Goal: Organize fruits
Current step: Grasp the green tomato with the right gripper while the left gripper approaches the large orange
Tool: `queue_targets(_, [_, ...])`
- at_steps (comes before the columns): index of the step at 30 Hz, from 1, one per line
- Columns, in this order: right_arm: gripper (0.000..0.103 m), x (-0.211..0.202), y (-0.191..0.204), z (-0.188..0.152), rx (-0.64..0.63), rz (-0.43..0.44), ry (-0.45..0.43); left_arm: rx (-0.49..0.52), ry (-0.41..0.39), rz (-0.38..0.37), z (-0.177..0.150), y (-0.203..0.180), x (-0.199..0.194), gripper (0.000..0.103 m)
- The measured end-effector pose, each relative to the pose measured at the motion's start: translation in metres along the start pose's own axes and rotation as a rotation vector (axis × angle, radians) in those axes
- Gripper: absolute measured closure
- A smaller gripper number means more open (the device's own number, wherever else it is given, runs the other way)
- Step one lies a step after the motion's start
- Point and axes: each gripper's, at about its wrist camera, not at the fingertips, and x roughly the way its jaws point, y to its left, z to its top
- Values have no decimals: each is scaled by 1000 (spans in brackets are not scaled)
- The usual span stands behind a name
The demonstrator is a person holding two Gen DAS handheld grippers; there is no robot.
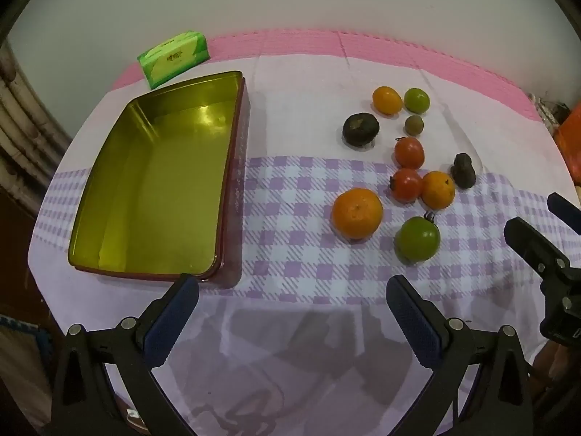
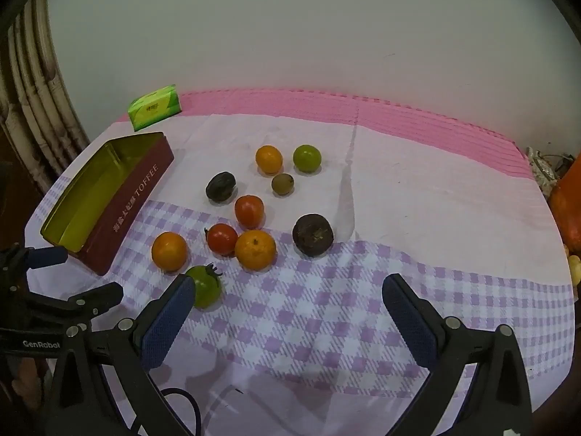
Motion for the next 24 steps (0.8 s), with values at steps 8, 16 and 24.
queue_targets(8, [1,3,2,-1,-6,10,10,0,-18,3,3,-1,2,1])
queue_targets(16, [1,7,4,-2,-17,16,18,-6,-36,13,2,8,-2,1])
queue_targets(24, [1,9,11,-6,-38,39,34,-18,-68,16,-1,16,-2,1])
